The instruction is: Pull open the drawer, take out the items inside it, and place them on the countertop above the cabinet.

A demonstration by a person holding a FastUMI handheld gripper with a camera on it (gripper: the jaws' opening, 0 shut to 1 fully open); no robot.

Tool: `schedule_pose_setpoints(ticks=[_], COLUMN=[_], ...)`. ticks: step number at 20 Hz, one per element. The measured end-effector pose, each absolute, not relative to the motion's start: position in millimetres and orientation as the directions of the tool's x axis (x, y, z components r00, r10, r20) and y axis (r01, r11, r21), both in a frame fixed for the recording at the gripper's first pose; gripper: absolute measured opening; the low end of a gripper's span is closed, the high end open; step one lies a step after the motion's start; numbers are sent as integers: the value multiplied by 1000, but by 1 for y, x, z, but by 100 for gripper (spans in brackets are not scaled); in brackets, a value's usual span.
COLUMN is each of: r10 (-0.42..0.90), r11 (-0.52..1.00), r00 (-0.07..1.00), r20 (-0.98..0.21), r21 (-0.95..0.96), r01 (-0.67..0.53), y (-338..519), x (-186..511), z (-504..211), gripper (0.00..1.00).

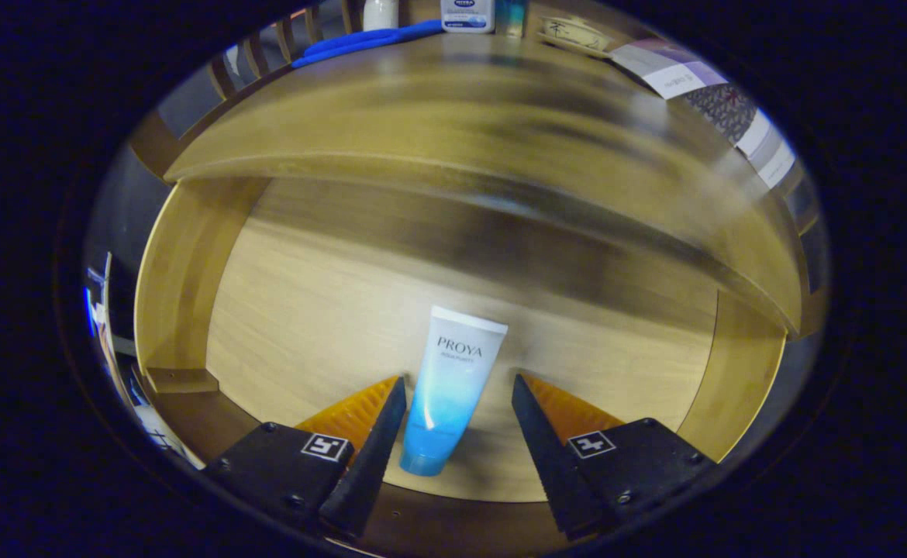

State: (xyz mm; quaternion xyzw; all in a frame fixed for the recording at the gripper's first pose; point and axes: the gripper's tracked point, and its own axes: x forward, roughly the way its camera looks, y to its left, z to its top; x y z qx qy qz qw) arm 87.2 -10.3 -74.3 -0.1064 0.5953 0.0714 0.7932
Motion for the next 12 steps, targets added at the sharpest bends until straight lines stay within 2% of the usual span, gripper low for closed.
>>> schedule_pose_setpoints(ticks=[3,7,10,12], r10=[-44,-62,-56,-50], r11=[949,955,961,965], r00=[270,251,274,296], r20=[-962,-966,-960,-954], r21=[-125,-130,-127,-123], r01=[-289,-266,-245,-233], y=[-13,-11,-12,-10], x=[79,73,72,73], z=[-82,-86,-87,-87], gripper=[84,74,58,54])
